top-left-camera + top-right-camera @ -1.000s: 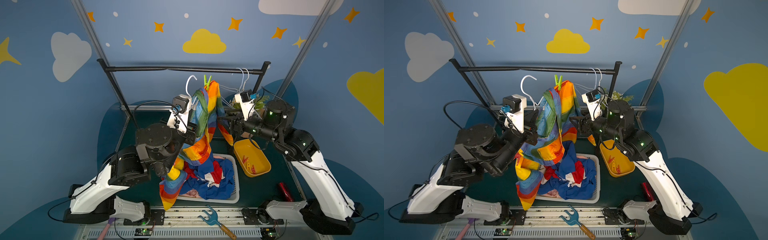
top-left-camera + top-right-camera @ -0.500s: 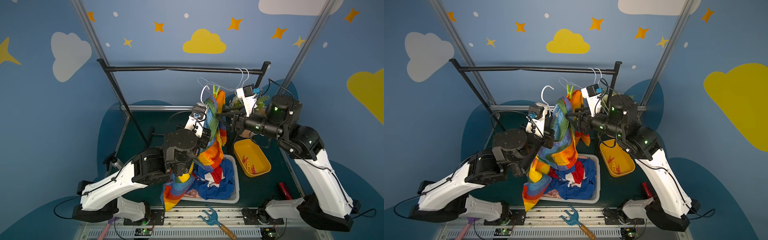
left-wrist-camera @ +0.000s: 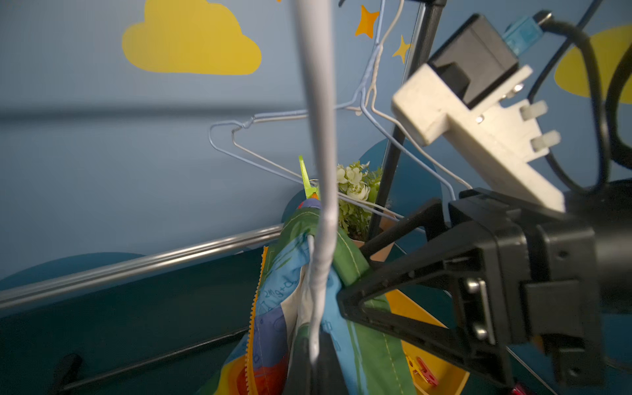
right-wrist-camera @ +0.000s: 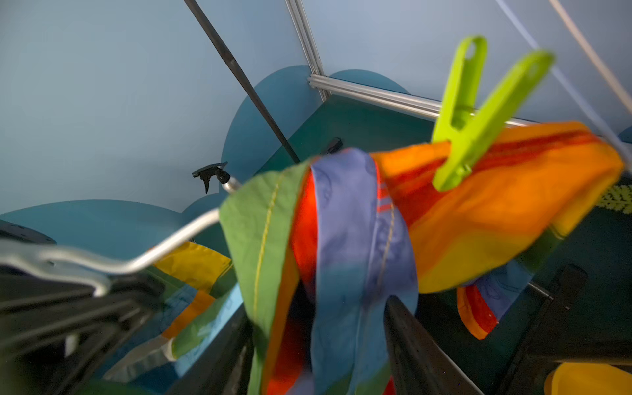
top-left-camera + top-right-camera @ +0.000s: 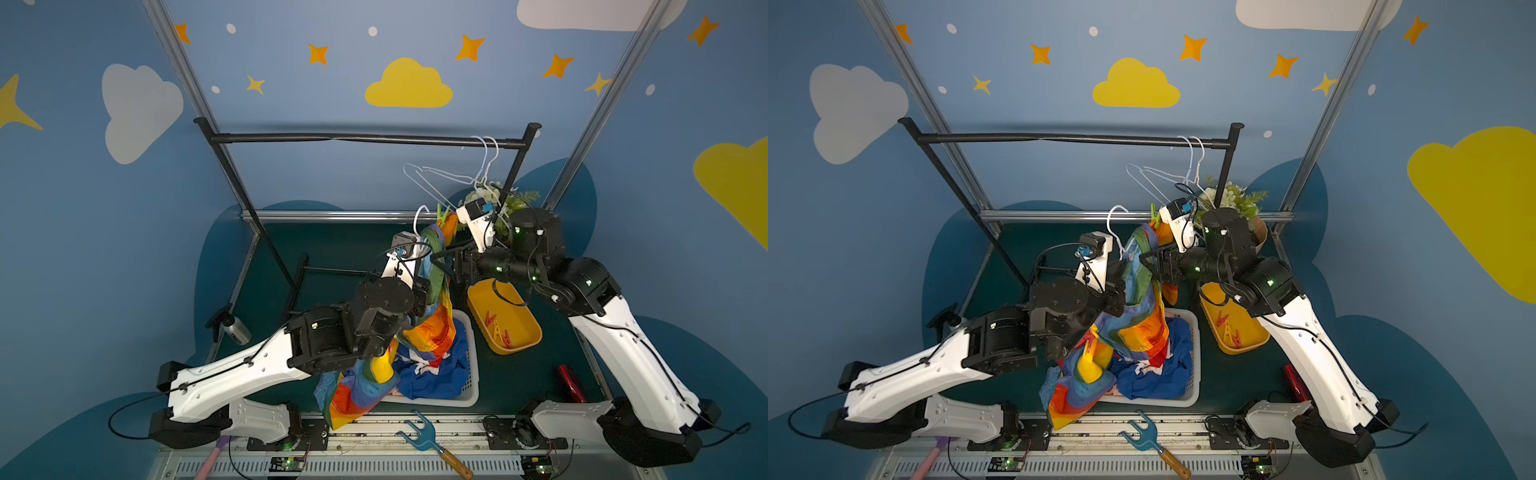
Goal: Remove the clothespins securing jackets to the hanger
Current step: Adjust the jacket in the basket.
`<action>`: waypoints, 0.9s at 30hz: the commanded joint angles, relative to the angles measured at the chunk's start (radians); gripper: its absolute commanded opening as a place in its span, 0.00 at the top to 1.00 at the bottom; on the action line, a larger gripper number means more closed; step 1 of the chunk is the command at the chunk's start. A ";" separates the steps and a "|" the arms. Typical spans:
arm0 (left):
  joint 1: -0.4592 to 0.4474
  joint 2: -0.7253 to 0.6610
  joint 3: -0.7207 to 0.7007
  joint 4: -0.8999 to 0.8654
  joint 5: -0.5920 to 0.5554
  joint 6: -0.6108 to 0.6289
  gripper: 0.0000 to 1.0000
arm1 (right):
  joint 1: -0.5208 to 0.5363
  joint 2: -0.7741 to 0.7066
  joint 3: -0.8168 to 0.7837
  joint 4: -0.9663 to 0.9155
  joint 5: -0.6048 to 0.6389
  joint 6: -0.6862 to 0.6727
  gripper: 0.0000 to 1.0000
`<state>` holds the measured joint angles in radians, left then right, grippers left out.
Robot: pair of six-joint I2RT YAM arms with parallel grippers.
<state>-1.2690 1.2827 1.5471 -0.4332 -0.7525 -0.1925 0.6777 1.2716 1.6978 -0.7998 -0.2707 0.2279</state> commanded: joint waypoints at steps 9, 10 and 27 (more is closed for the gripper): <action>0.077 -0.059 -0.114 -0.008 0.227 -0.170 0.60 | -0.097 -0.125 -0.286 0.053 -0.057 0.019 0.44; 0.100 -0.069 -0.132 -0.018 0.265 -0.183 0.59 | -0.102 -0.141 -0.318 0.059 -0.054 0.024 0.43; 0.496 -0.232 -0.306 -0.120 0.587 -0.071 0.09 | 0.239 -0.202 -0.483 0.064 0.492 0.441 0.40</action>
<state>-0.8112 1.0588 1.3014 -0.5621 -0.2668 -0.3004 0.8524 1.0279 1.1893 -0.7406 0.0116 0.5404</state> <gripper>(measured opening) 0.899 0.600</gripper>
